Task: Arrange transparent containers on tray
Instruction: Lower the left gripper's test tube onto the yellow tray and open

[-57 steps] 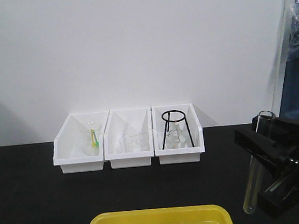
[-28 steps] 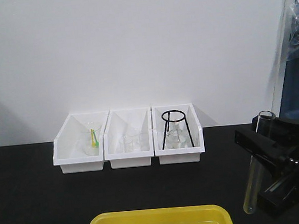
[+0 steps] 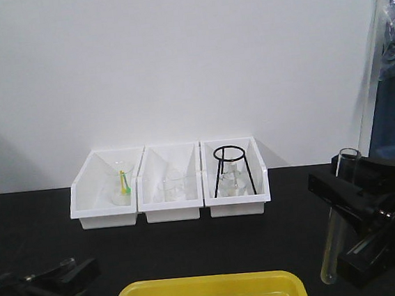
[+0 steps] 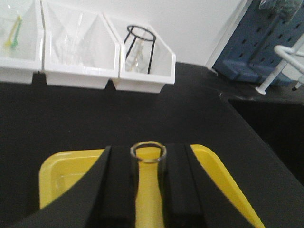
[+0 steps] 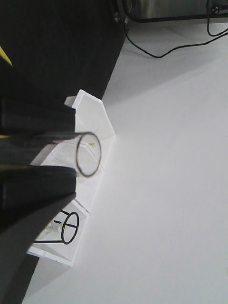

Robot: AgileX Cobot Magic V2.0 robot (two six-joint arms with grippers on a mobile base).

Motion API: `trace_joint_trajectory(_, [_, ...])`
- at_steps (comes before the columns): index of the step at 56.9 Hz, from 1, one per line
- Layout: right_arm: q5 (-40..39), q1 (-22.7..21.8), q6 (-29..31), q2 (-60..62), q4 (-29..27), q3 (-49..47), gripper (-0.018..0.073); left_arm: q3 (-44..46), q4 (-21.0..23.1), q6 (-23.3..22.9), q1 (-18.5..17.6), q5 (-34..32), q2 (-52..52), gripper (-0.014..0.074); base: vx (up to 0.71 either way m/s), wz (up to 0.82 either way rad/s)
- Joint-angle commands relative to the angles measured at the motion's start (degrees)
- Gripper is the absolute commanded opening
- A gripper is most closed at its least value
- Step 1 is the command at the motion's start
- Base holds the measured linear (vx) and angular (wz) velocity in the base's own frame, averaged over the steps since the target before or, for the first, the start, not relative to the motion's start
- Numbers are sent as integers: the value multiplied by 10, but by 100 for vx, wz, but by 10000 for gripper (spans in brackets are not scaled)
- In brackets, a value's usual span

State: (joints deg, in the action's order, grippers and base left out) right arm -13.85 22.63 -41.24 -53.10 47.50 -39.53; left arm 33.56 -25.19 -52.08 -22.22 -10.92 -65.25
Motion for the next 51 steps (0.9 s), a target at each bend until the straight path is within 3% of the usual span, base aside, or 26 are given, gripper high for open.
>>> trace_joint_trajectory(1, [-33, -2, 0, -3, -5, -17, -13, 55, -28, -46, -10, -46, -39, -6, 0, 0])
trace_joint_trajectory(13, [-33, -2, 0, -25, -5, -17, -13, 148, -122, -165, -12, 21, -143, -6, 0, 0])
trace_joint_trajectory(19, [-33, -2, 0, -31, -5, -17, -13, 176, -137, -197, -12, 26, -190, -6, 0, 0])
trace_joint_trajectory(51, [-33, -2, 25, -32, -5, -17, -13, 205, -137, -213, -12, 30, -337, -5, 0, 0])
